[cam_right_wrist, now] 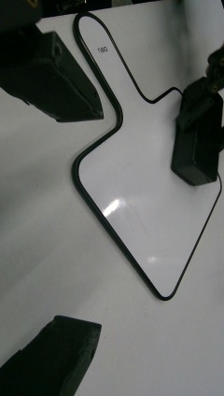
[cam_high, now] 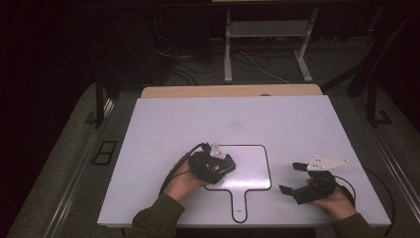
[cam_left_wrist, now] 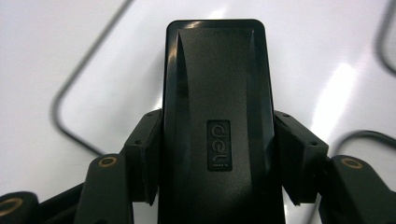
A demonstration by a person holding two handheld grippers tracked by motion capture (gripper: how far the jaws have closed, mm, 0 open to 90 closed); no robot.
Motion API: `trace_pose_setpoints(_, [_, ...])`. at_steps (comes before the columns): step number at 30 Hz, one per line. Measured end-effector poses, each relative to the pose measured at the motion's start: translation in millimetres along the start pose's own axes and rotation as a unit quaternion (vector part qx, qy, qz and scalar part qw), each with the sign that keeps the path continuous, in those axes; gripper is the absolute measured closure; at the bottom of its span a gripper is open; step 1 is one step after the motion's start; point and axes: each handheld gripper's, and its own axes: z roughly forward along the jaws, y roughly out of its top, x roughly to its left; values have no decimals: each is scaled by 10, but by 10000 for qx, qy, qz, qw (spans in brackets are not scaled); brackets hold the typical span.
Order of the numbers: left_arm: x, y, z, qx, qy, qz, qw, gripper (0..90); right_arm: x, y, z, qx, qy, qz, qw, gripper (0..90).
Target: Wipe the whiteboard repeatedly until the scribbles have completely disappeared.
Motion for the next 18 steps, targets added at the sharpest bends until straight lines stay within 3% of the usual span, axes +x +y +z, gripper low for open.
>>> trace_pose_setpoints(6, [-24,-22,-15,-2,-79,-21,10000,388,2,-1,2,-6,-1,-6,10000,0])
trace_pose_setpoints(16, [347,-161,-84,24,411,-461,9981,388,-2,-2,3,22,-21,-35,10000,0])
trace_pose_setpoints(18, [389,-174,-95,48,431,-496,9978,388,-2,-2,4,27,-23,-33,10000,0])
